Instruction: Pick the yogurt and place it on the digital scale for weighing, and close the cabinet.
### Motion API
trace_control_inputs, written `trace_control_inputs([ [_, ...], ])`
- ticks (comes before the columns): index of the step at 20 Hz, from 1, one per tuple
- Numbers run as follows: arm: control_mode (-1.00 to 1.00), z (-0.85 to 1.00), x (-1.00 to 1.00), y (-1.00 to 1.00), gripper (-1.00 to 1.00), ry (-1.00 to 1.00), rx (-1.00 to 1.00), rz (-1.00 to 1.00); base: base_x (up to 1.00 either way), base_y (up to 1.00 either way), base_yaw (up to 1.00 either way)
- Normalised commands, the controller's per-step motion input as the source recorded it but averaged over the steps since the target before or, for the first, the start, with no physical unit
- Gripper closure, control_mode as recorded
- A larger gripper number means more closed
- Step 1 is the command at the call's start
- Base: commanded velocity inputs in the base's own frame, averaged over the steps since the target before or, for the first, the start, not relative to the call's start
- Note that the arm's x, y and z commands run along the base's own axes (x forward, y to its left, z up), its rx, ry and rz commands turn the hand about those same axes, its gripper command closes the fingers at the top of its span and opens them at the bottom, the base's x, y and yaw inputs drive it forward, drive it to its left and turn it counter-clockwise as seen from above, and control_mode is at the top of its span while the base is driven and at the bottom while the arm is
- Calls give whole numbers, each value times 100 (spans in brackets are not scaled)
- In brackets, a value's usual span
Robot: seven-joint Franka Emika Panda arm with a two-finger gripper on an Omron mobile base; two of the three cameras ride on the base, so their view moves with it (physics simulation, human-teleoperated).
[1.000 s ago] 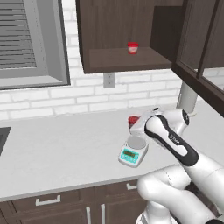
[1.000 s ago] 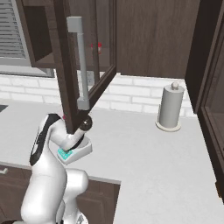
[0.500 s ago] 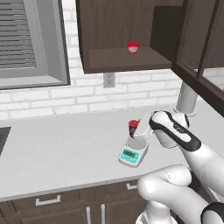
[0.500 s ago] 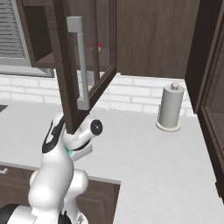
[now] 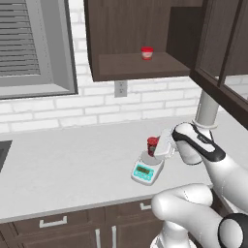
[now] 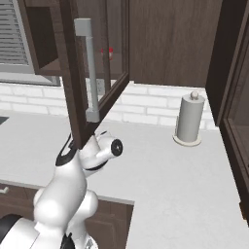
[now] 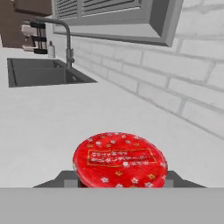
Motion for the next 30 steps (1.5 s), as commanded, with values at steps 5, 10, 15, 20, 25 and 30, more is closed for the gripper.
trace_control_inputs([
  [5,-100,-19,0,-5,100,0,1,2,0,0,0],
  [10,-100,-30,0,-1,100,0,0,1,0,0,0],
  [15,-100,-31,0,0,100,0,0,0,0,0,0],
  [20,-100,-28,0,0,100,0,0,0,0,0,0],
  [25,-100,-12,-15,6,-100,0,0,3,0,0,0],
  [30,-100,0,-3,0,-100,0,0,1,0,0,0],
])
